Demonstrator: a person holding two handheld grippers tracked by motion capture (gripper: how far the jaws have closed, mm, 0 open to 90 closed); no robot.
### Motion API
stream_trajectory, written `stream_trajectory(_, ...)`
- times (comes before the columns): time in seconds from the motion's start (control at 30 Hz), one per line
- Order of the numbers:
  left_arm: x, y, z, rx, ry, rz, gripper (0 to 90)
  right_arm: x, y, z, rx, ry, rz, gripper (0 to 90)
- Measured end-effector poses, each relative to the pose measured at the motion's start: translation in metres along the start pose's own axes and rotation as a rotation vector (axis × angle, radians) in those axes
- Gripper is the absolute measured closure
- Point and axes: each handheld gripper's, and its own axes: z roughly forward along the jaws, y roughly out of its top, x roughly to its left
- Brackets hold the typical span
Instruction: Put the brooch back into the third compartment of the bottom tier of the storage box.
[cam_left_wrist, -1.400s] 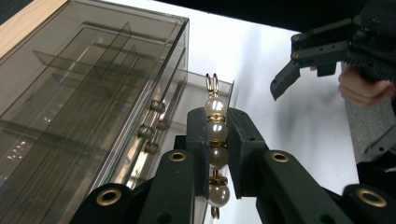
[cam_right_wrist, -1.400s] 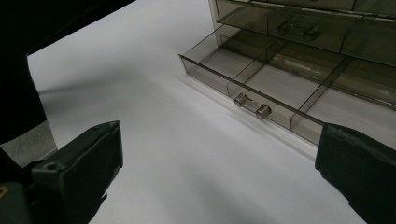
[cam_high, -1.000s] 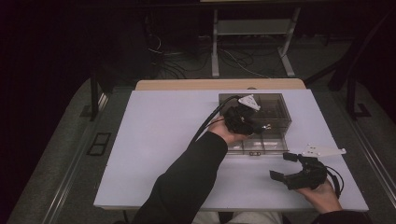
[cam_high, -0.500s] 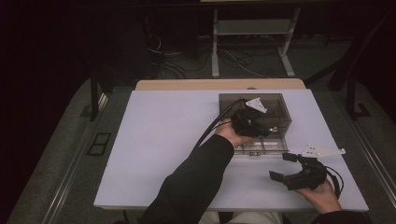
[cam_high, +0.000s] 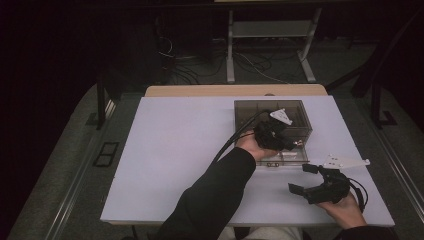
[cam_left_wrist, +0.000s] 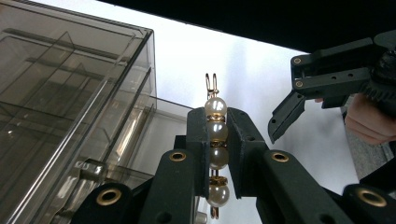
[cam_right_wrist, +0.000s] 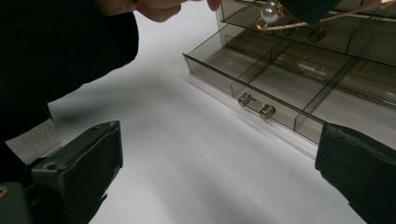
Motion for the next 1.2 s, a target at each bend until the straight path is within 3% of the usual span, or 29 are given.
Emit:
stream_trajectory(0.63,0.004,-0.006,0.024,0.001,-0.013,-0.026,79.1,0.000,0.000,-0.001,0.004,-0.001,-0.004,0.4)
stream_trajectory(1.2,0.013,-0.020,0.047,0.004,0.007,-0.065,79.1,0.000,0.000,-0.001,0.004,0.003,-0.008,0.3)
